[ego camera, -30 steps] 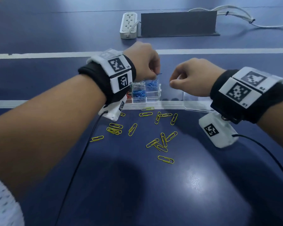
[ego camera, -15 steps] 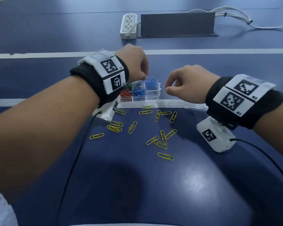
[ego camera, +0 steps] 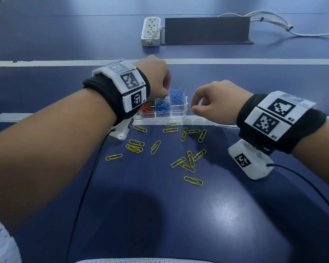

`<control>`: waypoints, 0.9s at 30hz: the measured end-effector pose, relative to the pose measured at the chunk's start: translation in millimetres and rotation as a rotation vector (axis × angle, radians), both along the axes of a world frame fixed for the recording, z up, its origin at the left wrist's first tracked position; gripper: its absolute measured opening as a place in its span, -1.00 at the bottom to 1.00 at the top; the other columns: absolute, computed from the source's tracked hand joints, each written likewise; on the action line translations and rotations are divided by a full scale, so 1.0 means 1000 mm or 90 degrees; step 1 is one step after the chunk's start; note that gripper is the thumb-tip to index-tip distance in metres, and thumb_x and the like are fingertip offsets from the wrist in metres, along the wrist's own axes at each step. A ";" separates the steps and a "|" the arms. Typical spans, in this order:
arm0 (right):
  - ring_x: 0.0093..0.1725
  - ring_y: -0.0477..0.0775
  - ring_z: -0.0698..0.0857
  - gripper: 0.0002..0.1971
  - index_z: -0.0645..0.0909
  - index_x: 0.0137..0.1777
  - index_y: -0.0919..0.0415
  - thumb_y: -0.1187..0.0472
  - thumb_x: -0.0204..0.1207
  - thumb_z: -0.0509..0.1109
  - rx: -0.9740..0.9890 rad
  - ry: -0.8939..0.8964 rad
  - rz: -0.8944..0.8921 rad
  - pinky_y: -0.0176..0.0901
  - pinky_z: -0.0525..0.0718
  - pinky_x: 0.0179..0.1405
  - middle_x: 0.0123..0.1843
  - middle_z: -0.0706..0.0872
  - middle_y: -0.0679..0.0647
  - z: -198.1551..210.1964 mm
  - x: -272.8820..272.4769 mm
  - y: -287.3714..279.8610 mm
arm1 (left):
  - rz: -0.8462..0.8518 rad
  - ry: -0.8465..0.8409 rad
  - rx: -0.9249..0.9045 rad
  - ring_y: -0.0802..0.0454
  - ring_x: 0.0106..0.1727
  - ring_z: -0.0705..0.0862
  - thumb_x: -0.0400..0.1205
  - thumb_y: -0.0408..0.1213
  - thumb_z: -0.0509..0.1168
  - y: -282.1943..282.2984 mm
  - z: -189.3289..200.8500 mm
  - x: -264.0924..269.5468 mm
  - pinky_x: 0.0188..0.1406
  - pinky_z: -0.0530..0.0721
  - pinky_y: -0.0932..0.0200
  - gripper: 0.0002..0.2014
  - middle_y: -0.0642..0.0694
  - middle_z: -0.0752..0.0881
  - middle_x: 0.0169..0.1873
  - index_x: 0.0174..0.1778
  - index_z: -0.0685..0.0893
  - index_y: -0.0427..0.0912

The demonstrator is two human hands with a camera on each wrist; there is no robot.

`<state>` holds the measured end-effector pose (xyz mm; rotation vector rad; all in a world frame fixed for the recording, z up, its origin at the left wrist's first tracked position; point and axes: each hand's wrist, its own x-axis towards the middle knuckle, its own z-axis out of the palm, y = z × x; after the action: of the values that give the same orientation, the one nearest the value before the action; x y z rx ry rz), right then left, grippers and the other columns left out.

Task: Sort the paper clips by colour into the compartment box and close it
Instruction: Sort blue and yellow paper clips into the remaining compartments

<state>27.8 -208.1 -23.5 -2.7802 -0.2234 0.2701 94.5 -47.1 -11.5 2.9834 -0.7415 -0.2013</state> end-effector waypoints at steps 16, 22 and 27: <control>-0.16 0.05 0.56 -0.82 0.73 -0.05 0.03 0.16 0.47 0.30 -0.016 0.003 0.025 -0.17 0.60 0.01 -0.25 0.64 -0.04 0.004 -0.009 0.000 | 0.022 -0.004 -0.125 0.09 -0.26 0.55 0.54 -0.14 0.34 -0.004 0.011 -0.008 -0.15 0.43 0.21 -0.84 0.08 0.61 -0.40 -0.10 0.79 -0.08; -0.14 0.01 0.59 -0.73 0.73 0.09 -0.02 0.24 0.43 0.36 -0.094 0.021 0.168 -0.13 0.67 0.09 -0.10 0.79 -0.04 0.003 -0.017 0.017 | -0.019 0.099 -0.077 0.29 -0.42 0.55 0.48 -0.10 0.39 0.029 0.009 -0.047 -0.31 0.44 0.28 -0.88 0.13 0.64 -0.50 -0.21 0.77 -0.04; -0.16 0.11 0.57 -0.70 0.70 -0.03 -0.11 0.27 0.39 0.28 -0.110 0.049 0.198 0.06 0.72 0.03 -0.22 0.65 -0.04 0.002 -0.021 0.025 | 0.002 0.164 -0.030 0.32 -0.34 0.59 0.42 -0.09 0.47 0.060 -0.001 -0.069 -0.20 0.56 0.26 -0.90 0.15 0.68 -0.44 -0.22 0.75 0.02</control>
<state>6.7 -182.8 -21.3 -2.8892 -0.6442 0.4927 25.1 12.4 -12.6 2.8374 -0.7006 -0.5479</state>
